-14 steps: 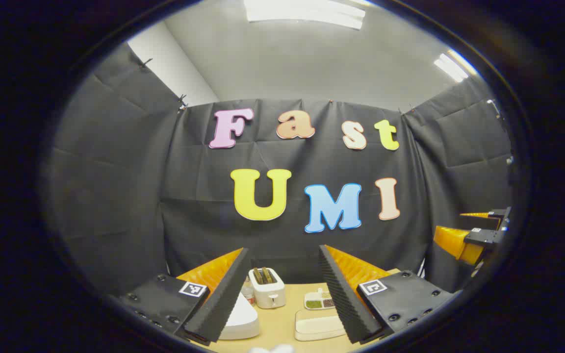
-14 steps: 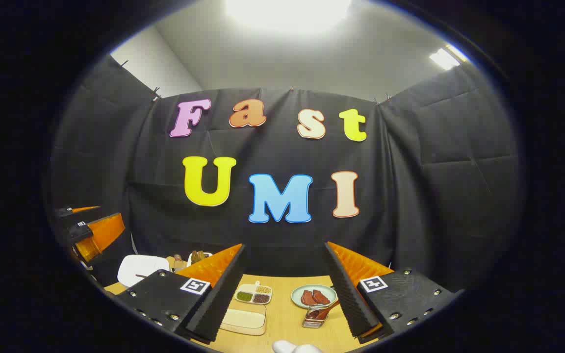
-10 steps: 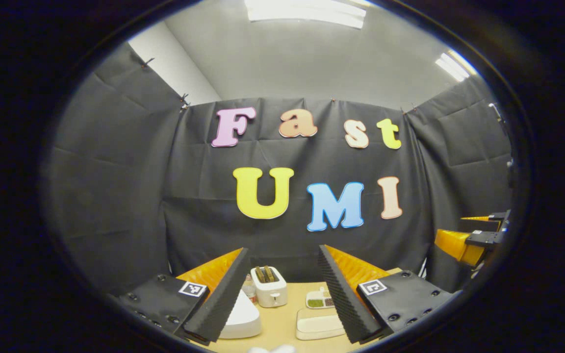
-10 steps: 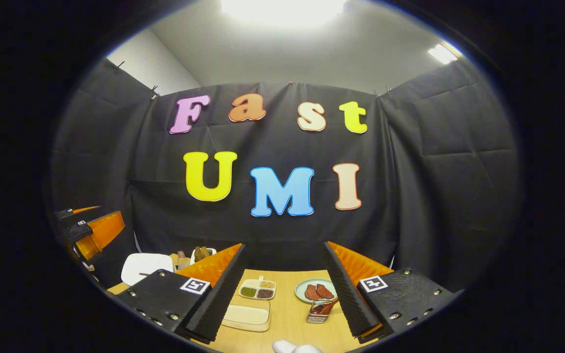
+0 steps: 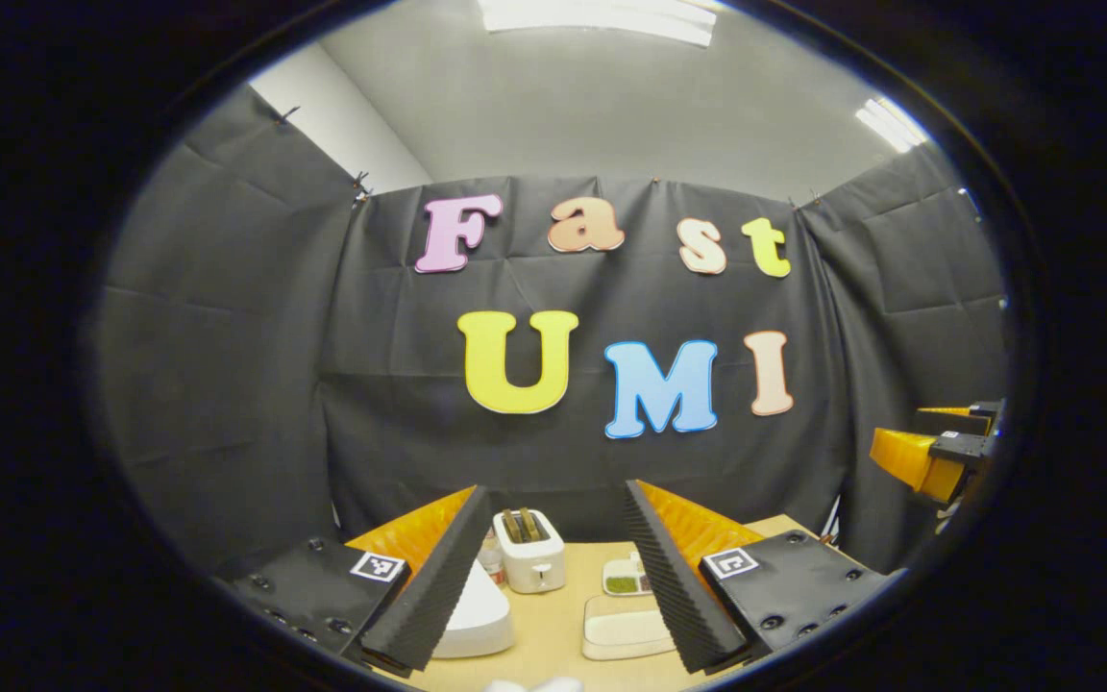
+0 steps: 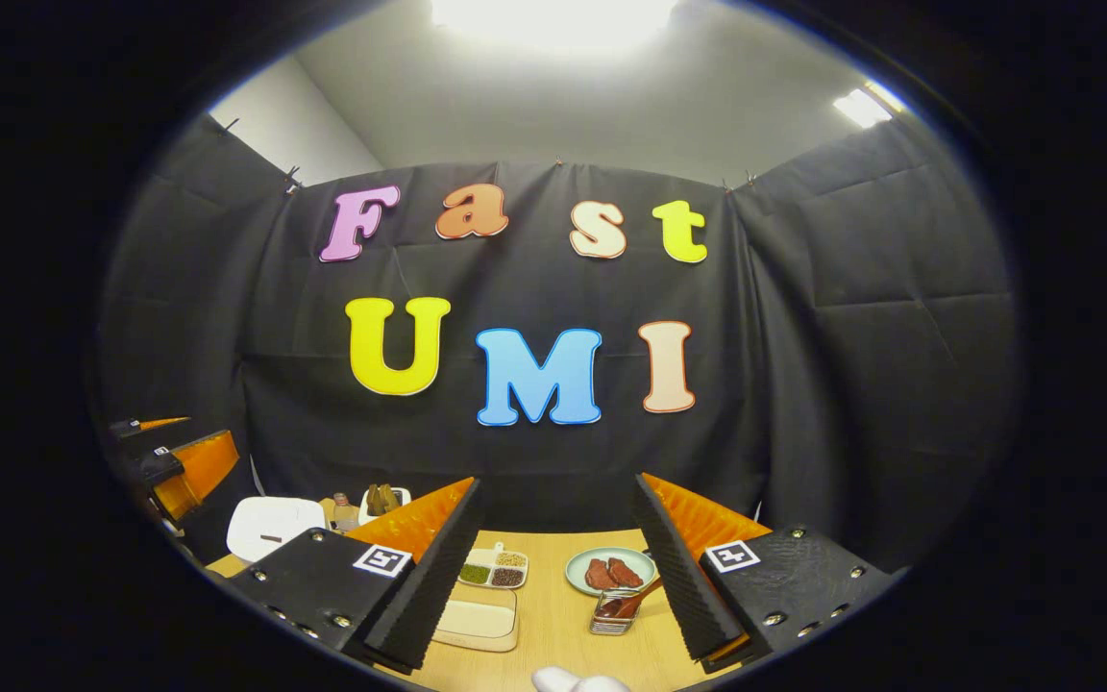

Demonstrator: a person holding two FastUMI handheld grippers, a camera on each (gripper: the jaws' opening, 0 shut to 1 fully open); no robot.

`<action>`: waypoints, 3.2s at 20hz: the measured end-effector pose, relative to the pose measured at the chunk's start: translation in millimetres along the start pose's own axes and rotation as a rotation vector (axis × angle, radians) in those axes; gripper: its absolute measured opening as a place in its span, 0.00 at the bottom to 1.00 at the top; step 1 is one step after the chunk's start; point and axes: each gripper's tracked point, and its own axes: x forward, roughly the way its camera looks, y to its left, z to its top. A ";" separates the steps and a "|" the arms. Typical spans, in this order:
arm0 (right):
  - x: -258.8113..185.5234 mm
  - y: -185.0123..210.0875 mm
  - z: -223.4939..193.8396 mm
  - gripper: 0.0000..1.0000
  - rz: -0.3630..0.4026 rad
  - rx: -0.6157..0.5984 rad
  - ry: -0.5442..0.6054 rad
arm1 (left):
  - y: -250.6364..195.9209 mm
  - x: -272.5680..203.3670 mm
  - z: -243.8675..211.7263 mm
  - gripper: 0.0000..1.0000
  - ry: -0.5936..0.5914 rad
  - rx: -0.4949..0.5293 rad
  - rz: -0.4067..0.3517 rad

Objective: Close the left gripper, press the button to open the rice cooker; take a wooden spoon from the chopstick holder with the right hand, scoop a spoonful of rice and pour it into the rice cooker, then put the wooden spoon back into the chopstick holder.

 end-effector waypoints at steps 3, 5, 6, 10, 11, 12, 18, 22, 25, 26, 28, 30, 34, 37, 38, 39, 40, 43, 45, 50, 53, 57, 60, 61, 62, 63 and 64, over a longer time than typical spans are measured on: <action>0.8 2.8 0.9 0.95 0.008 0.005 0.001 | 1.4 2.8 4.7 0.96 -0.016 0.009 0.008; 1.3 2.0 3.3 0.95 0.004 0.000 -0.004 | 1.6 3.8 2.7 0.97 -0.014 0.011 0.006; 1.0 1.3 3.4 0.95 0.002 -0.005 -0.006 | 1.9 4.6 2.0 0.97 -0.013 0.008 0.006; 2.2 -0.5 2.0 0.95 -0.005 -0.011 -0.005 | 3.3 9.5 -1.5 0.96 -0.002 0.012 -0.005; 2.8 -0.7 1.2 0.95 -0.006 -0.011 0.001 | 1.0 10.9 -0.5 0.92 -0.003 0.017 -0.018; 3.2 1.0 -0.6 0.95 -0.001 -0.010 0.005 | -0.9 11.8 -2.5 0.78 -0.001 0.019 -0.029; 4.5 -0.1 1.5 0.95 -0.014 -0.023 -0.001 | 15.6 24.1 -17.7 0.08 0.045 0.010 0.015; 6.4 -0.8 -1.2 0.95 -0.027 -0.028 0.009 | 52.6 53.5 -44.8 0.08 0.098 0.006 0.068; 8.0 -0.1 -3.3 0.95 -0.034 -0.050 0.024 | 98.2 89.5 -94.1 0.08 0.178 -0.011 0.158; 7.8 -0.3 -3.1 0.95 -0.038 -0.058 0.025 | 115.1 99.0 -117.3 0.08 0.217 -0.012 0.196; 7.8 -0.1 -2.7 0.95 -0.043 -0.066 0.027 | 142.8 113.3 -175.2 0.07 0.311 -0.035 0.267; 8.1 -0.2 -3.2 0.95 -0.046 -0.077 0.030 | 166.1 121.7 -232.6 0.09 0.404 -0.047 0.334; 9.0 -4.6 -7.3 0.95 -0.056 -0.108 0.046 | 187.1 129.6 -309.4 0.09 0.542 -0.069 0.394; 10.4 -5.2 -9.4 0.95 -0.060 -0.114 0.057 | 195.6 131.2 -329.3 0.09 0.577 -0.069 0.426; 10.5 -6.1 -11.1 0.95 -0.061 -0.115 0.060 | 193.9 131.9 -334.3 0.09 0.589 -0.080 0.425; 11.4 -5.8 -12.3 0.95 -0.060 -0.115 0.065 | 193.9 128.5 -339.4 0.09 0.612 -0.084 0.431; 11.1 -5.6 -13.9 0.95 -0.057 -0.114 0.068 | 197.4 132.9 -339.0 0.09 0.594 -0.054 0.425; 12.8 -3.4 -16.3 0.95 -0.051 -0.100 0.077 | 197.1 134.3 -341.8 0.09 0.628 -0.035 0.427; 14.7 -1.5 -21.0 0.95 -0.041 -0.092 0.086 | 196.0 133.3 -341.5 0.09 0.646 -0.042 0.421; 16.2 0.7 -27.3 0.95 -0.032 -0.066 0.099 | 198.8 135.7 -345.8 0.09 0.707 -0.056 0.407; 14.7 -2.1 -25.7 0.95 -0.038 -0.070 0.081 | 204.6 144.6 -311.1 0.09 0.588 0.035 0.437; 11.5 -7.6 -9.9 0.95 -0.063 -0.042 -0.006 | 182.0 151.4 -173.5 0.09 0.178 0.141 0.411; 11.9 -14.0 -2.7 0.95 -0.082 -0.008 -0.041 | 143.6 107.7 -92.6 0.09 0.031 0.149 0.347; 12.3 -17.5 -0.5 0.95 -0.094 -0.007 -0.048 | 131.2 97.6 -75.7 0.09 0.016 0.140 0.317; 11.7 -18.6 0.9 0.95 -0.099 -0.006 -0.056 | 118.1 88.5 -63.6 0.09 0.003 0.122 0.287; 11.4 -20.3 2.0 0.95 -0.104 -0.005 -0.057 | 107.1 81.8 -54.2 0.10 -0.005 0.106 0.256; 10.9 -22.0 1.1 0.95 -0.108 -0.002 -0.057 | 96.7 73.8 -48.5 0.10 -0.001 0.089 0.231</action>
